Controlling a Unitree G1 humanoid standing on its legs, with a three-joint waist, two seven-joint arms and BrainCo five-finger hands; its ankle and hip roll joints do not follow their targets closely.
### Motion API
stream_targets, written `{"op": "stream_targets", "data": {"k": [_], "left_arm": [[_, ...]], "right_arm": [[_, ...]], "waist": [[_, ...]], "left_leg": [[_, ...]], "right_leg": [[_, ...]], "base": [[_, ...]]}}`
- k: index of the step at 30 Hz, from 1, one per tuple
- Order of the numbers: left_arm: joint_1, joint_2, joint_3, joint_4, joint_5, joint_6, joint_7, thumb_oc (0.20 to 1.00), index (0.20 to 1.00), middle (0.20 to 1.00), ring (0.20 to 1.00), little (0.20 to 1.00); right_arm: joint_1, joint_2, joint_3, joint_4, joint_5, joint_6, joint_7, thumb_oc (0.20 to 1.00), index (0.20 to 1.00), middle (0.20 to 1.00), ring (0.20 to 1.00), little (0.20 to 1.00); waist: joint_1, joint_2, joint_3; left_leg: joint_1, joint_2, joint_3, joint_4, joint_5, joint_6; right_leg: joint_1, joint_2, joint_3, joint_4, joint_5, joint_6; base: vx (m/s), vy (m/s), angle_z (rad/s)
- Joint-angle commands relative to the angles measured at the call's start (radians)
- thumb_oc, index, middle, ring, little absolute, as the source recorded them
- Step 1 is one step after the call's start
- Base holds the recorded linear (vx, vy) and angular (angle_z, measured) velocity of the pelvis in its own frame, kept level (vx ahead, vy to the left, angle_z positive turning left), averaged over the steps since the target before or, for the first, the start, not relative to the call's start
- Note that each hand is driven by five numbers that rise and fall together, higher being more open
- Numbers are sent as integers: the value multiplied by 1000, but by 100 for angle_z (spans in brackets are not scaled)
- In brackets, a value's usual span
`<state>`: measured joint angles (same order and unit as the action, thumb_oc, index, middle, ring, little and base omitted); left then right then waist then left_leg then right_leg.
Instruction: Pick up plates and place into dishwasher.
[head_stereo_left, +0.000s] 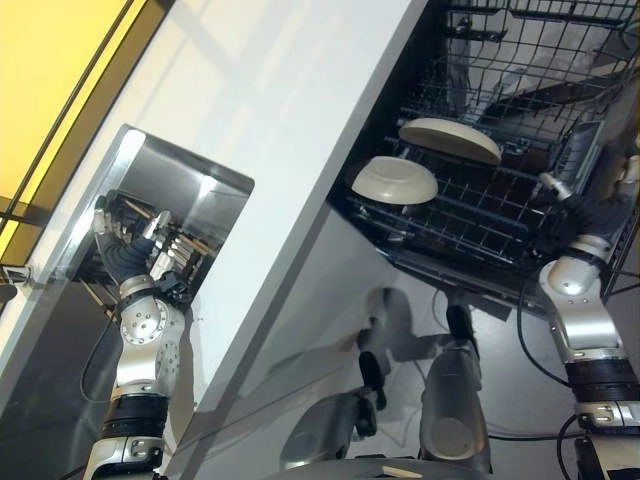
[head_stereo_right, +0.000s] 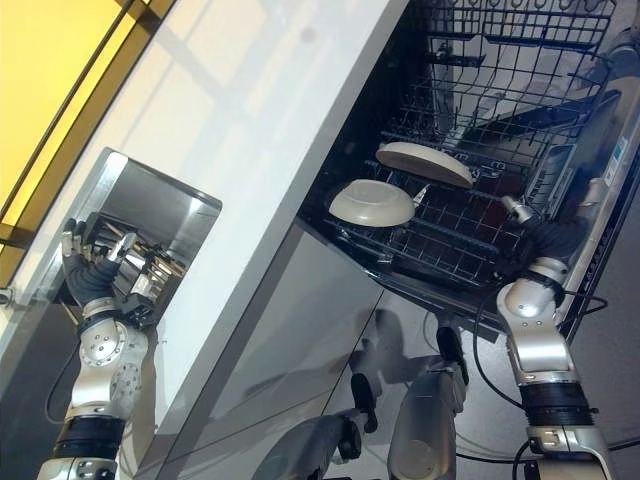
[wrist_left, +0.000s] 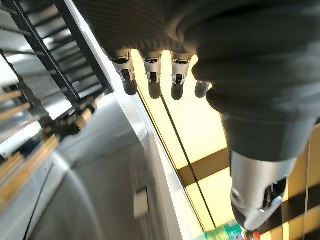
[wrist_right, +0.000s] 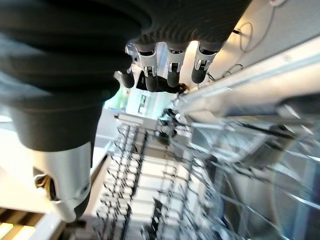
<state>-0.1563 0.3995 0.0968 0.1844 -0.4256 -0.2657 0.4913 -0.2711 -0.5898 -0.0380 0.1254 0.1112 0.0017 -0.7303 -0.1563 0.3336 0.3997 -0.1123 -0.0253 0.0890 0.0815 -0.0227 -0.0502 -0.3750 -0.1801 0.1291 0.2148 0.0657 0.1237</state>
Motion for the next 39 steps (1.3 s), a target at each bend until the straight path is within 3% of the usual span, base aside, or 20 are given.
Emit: {"op": "stream_targets", "data": {"k": [1, 8, 13, 24, 31, 39], "left_arm": [[-19, 30, 23, 31, 4, -66, 35, 1000, 1000, 1000, 1000, 1000], [-2, 21, 23, 45, -21, -78, 35, 1000, 1000, 1000, 1000, 1000], [20, 7, 27, 40, -28, -82, 22, 1000, 1000, 1000, 1000, 1000], [-18, 13, -29, 48, -32, -108, 20, 1000, 1000, 1000, 1000, 1000], [-66, 34, -69, 48, -48, -93, 15, 1000, 1000, 1000, 1000, 1000], [-78, 33, -111, 41, -49, -84, 16, 1000, 1000, 1000, 1000, 1000]], "right_arm": [[-25, 9, -2, -42, -18, -84, -78, 1000, 1000, 1000, 1000, 1000], [53, 42, -30, -39, -119, -119, -221, 1000, 1000, 1000, 1000, 1000], [110, 61, -34, -18, -89, -127, -200, 1000, 1000, 1000, 1000, 1000], [5, 100, 120, 134, 111, -196, 67, 1000, 1000, 1000, 1000, 1000], [-96, 128, 172, 242, 269, -229, 265, 1000, 1000, 1000, 1000, 1000], [-176, 150, 238, 255, 251, -170, 315, 1000, 1000, 1000, 1000, 1000]], "waist": [[-12, 7, -11], [-27, 38, -18], [-31, 51, -20], [-9, 105, 24], [22, 128, 29], [50, 138, 19]], "left_leg": [[-84, -24, -55, 10, 58, -2], [-76, -34, -50, -5, 58, 1], [-84, -41, -52, -2, 57, 4], [-139, -61, -68, -4, 76, 8], [-168, -77, -85, 13, 82, 7], [-164, -92, -108, 30, 79, 11]], "right_leg": [[5, 1, 3, 130, -155, -30], [0, -7, 12, 129, -157, -23], [-17, -12, 17, 140, -157, -20], [-88, -26, 31, 175, -150, -19], [-119, -42, 20, 217, -153, -32], [-115, -56, 8, 248, -162, -39]], "base": [[-13, 70, -12], [22, 74, -6], [15, 53, -2], [-31, 41, -2], [-3, 7, 2], [46, 28, 7]]}}
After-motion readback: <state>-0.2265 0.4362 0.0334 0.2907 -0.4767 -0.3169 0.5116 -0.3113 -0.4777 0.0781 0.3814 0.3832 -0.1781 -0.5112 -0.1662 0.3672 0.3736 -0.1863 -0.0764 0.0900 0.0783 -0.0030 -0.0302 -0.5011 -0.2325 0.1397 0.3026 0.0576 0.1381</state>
